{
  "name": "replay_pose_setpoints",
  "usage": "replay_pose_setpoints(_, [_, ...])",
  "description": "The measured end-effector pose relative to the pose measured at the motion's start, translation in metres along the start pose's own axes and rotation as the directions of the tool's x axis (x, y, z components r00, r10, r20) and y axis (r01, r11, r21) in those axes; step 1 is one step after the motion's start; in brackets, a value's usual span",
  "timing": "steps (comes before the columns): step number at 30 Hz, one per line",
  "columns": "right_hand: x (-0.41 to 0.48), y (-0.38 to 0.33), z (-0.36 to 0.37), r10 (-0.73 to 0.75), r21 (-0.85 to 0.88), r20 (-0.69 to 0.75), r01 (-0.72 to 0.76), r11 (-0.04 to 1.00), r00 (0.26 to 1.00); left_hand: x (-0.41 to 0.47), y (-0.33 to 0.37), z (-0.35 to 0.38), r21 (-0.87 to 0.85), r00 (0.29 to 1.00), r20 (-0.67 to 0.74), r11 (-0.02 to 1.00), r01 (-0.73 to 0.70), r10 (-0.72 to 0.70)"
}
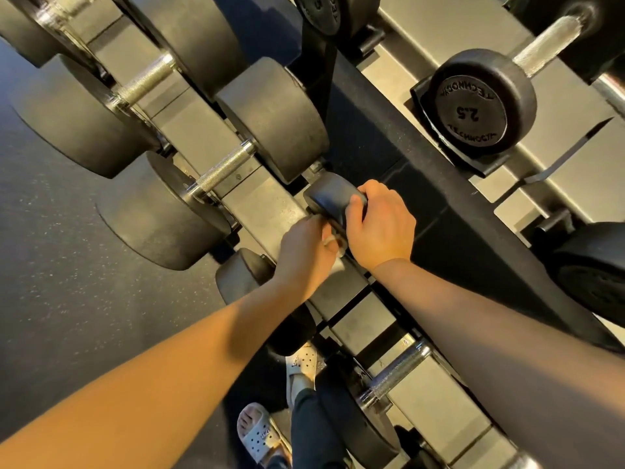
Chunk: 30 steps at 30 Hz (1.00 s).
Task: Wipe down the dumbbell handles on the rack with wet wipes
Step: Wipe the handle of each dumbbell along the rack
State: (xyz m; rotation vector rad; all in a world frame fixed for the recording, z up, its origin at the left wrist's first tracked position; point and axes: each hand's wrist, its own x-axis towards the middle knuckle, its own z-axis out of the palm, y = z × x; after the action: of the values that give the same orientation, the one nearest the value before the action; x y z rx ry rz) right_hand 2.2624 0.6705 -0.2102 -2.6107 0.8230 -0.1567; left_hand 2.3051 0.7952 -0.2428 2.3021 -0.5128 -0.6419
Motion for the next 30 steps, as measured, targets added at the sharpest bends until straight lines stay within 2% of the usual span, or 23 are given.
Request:
replay_pose_setpoints(3, [0.000,0.001,0.002,-0.004,-0.003,-0.010,0.004,1.000,1.000,0.001,-0.011,0.011,0.160,0.997,0.031,0.984,-0.078,0.073])
replay_pose_setpoints(7, [0.000,0.001,0.004,-0.005,0.000,-0.019,0.005,1.000,1.000,0.000,-0.004,0.003,0.522,0.977,0.109,0.827,-0.211,0.181])
replay_pose_setpoints(13, [-0.001,0.003,0.003,-0.021,0.011,-0.027,0.021,1.000,0.999,-0.020,-0.010,-0.006,0.727,0.980,0.187,0.660,-0.189,0.075])
replay_pose_setpoints(17, [0.000,0.004,0.004,-0.013,0.014,-0.029,0.013,1.000,1.000,-0.024,-0.020,-0.018,0.821,0.965,0.248,0.546,-0.166,-0.079])
replay_pose_setpoints(19, [0.000,0.005,0.006,-0.006,0.023,-0.031,0.007,1.000,0.999,-0.020,-0.026,-0.025,0.806,0.959,0.263,0.572,-0.156,-0.109])
replay_pose_setpoints(23, [0.000,0.006,0.010,-0.007,0.029,-0.064,0.009,1.000,0.998,-0.004,-0.024,-0.025,0.568,0.958,0.249,0.823,-0.022,-0.146])
replay_pose_setpoints(25, [-0.001,0.006,0.011,-0.014,0.034,-0.080,0.016,0.999,0.997,0.001,-0.022,-0.025,0.486,0.962,0.229,0.874,0.021,-0.150])
replay_pose_setpoints(27, [-0.001,0.007,0.011,-0.021,0.038,-0.091,0.025,0.999,0.996,-0.001,-0.026,-0.030,0.545,0.956,0.250,0.838,-0.009,-0.152])
replay_pose_setpoints(30, [-0.001,0.007,0.012,-0.032,0.028,-0.108,0.035,0.999,0.994,-0.013,-0.030,-0.032,0.766,0.958,0.266,0.627,-0.141,-0.110])
